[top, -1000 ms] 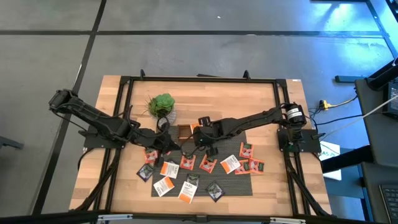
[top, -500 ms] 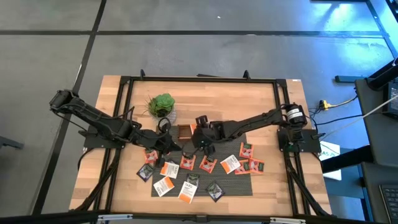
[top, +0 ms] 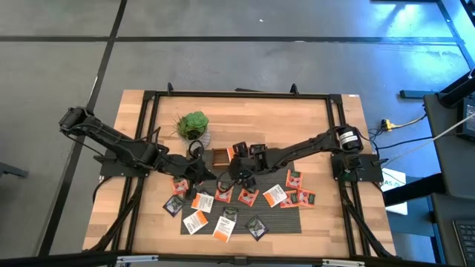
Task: Pick & Place Tea
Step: Put the white tea bag into the middle slot of the wooden organizer
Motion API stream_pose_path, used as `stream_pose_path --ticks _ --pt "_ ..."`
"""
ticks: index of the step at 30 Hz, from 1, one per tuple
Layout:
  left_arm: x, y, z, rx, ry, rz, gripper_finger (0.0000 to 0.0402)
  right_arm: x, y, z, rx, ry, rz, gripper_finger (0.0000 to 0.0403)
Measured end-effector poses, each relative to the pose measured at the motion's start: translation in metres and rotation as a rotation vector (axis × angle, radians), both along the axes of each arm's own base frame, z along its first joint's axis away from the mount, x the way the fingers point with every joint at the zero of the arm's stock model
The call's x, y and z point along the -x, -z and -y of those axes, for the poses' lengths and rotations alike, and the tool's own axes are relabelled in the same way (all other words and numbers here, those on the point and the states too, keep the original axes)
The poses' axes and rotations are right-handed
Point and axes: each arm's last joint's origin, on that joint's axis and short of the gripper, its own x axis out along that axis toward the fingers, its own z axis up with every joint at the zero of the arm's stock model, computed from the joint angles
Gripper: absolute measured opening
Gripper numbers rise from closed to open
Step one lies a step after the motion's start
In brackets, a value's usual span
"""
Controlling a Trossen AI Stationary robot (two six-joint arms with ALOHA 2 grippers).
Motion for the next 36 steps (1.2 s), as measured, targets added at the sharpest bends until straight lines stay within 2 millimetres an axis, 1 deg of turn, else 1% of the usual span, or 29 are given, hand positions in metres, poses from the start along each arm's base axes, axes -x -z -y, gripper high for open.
stream_pose_path --ticks 4,9,24,30,36 --pt "0.0 0.0 0.0 0.0 0.0 0.0 0.0007 0.0 0.005 0.001 0.001 0.005 -0.02 0.0163" --pt "0.0 0.0 0.0 0.0 0.0 0.0 0.001 0.0 0.005 0.002 -0.007 0.025 -0.014 0.0144" --pt "0.0 0.0 0.0 0.0 0.0 0.0 0.001 0.0 0.006 0.002 0.003 0.029 -0.017 0.0031" --pt "0.0 0.0 0.0 0.0 0.0 0.0 0.0009 0.0 0.005 0.003 0.087 0.075 -0.011 0.002" --pt "0.0 0.0 0.0 0.0 0.0 0.0 0.0007 -0.003 -0.004 0.002 0.07 0.1 -0.003 0.0005"
